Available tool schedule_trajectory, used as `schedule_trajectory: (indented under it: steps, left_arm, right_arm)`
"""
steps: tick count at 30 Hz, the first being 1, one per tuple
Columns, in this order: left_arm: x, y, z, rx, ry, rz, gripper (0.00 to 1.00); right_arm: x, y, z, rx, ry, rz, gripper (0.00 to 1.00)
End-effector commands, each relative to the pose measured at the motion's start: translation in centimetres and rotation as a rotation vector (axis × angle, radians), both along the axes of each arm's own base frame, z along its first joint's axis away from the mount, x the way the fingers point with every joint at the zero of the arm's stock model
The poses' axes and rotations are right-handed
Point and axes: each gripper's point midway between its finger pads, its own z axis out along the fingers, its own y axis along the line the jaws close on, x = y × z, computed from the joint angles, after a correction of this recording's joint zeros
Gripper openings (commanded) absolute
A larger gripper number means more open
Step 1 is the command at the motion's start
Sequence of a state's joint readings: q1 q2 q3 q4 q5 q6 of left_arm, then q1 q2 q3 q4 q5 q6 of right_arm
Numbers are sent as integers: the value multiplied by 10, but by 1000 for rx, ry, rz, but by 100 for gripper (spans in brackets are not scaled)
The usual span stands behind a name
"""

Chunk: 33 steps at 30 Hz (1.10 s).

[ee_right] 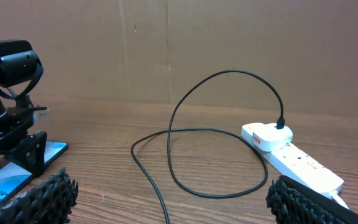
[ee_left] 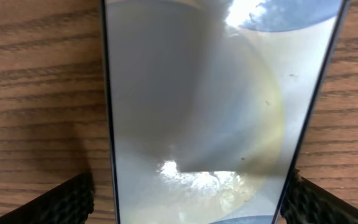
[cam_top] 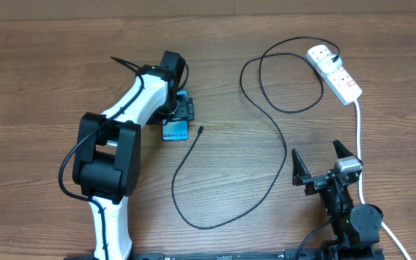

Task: Plug charger to phone and switch on socket
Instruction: 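Close the left gripper on the phone's long edges, then lift the phone with the left gripper and raise it upright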

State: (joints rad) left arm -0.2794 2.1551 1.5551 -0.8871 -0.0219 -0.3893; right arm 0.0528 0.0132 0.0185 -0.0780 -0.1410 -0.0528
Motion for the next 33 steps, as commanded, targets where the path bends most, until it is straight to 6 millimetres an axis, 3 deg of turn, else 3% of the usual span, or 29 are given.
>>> schedule_trajectory:
  steps: [1,3,11,23,29,33]
  left_arm:
    - [-21,7,-25,4,86,10,88]
    - [-23,7,-27,5,91,10,80]
    - [-28,-1,-25,-46,120,12,75]
    - [-17,-16,35,-114,166,100,69]
    - [-28,-58,62,-428,279,122,69]
    - [-28,-89,98,-777,361,155,68]
  right_arm:
    - [1,-2,-3,-4,0,-11,100]
    - [1,-2,-3,-4,0,-11,100]
    - [1,-2,-3,-5,0,-11,100]
    - [1,-2,-3,-5,0,-11,100]
    - [1,-2,-3,-5,0,-11,100]
    - [1,-2,-3,-4,0,-11,100]
